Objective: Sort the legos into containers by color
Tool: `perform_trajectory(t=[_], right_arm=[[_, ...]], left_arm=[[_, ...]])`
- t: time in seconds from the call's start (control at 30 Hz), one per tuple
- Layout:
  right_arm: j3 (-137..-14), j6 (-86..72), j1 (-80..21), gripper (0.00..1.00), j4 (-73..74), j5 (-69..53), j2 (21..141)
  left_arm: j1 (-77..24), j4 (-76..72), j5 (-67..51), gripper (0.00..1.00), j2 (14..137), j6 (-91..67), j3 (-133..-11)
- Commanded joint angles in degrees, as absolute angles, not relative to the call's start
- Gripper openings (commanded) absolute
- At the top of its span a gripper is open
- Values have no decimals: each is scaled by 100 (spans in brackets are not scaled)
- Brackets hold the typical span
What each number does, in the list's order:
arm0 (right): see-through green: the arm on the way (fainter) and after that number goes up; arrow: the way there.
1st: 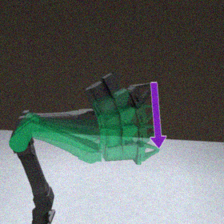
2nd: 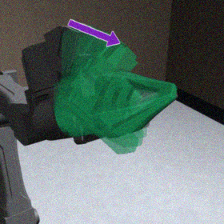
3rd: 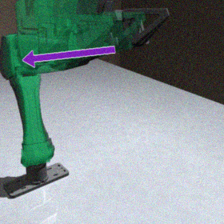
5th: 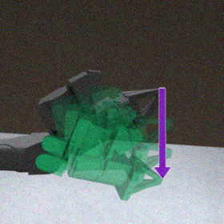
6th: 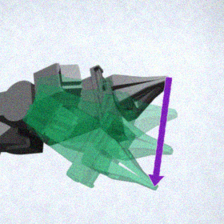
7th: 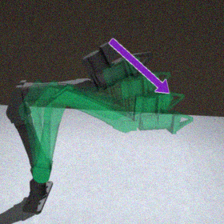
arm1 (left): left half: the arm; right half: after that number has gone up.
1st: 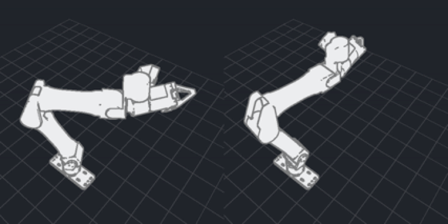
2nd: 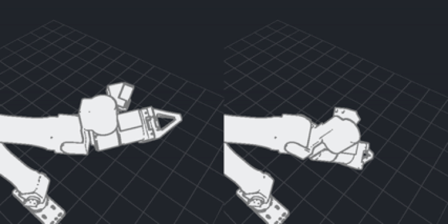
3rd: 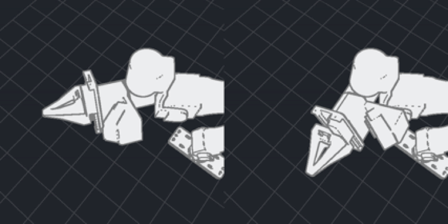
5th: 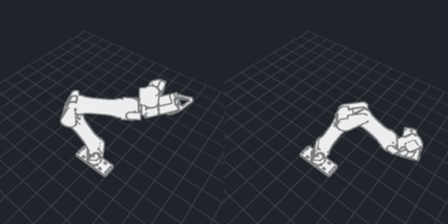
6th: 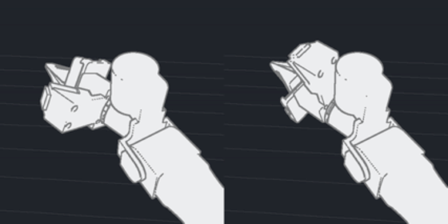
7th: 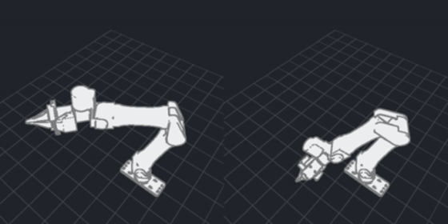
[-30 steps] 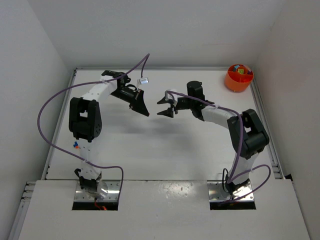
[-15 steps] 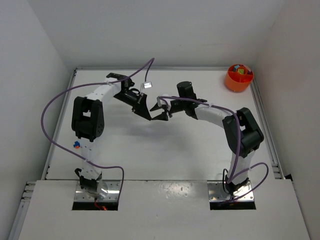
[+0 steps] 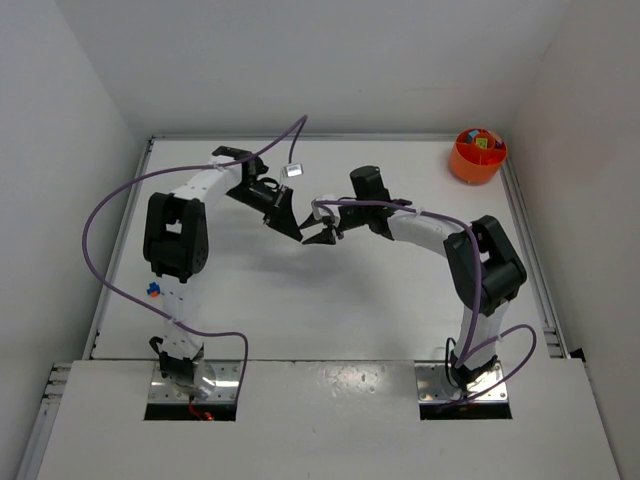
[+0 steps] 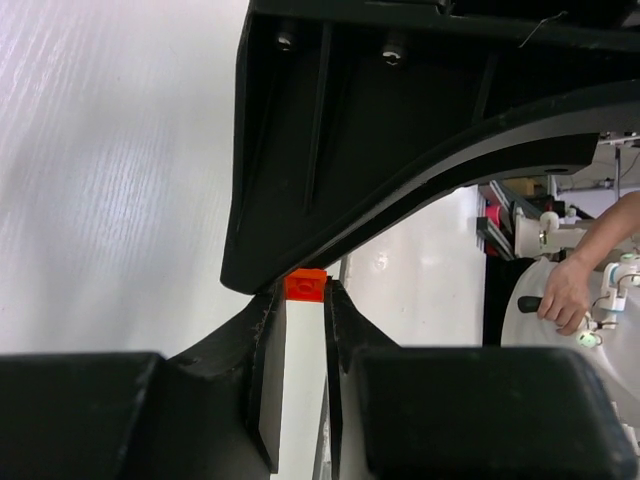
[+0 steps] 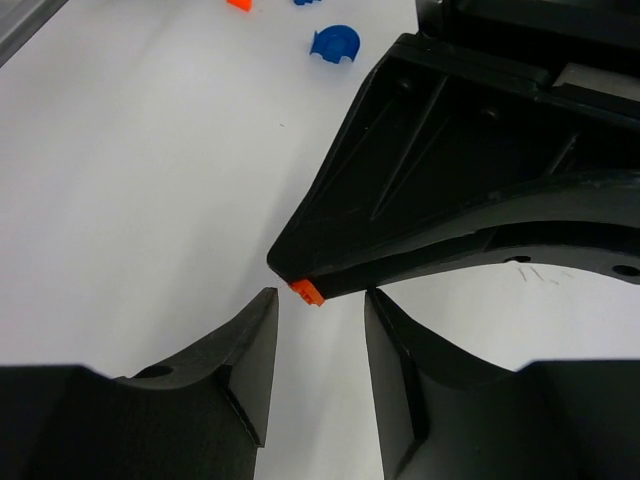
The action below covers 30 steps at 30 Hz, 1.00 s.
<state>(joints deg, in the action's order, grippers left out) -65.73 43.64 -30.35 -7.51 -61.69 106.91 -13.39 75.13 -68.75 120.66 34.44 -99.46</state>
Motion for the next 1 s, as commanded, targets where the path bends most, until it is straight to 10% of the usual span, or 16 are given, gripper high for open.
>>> perform_trajectory(t=[0.0, 0.97], right_arm=[[-6706, 4641, -3226, 40, -694, -6706, 10582], [-6495, 4693, -3331, 37, -1222, -6416, 10362]], left_arm=[[-1169, 7418, -7383, 0, 12137, 3551, -10055], [-1116, 7260, -7277, 0, 12410, 3498, -9993]])
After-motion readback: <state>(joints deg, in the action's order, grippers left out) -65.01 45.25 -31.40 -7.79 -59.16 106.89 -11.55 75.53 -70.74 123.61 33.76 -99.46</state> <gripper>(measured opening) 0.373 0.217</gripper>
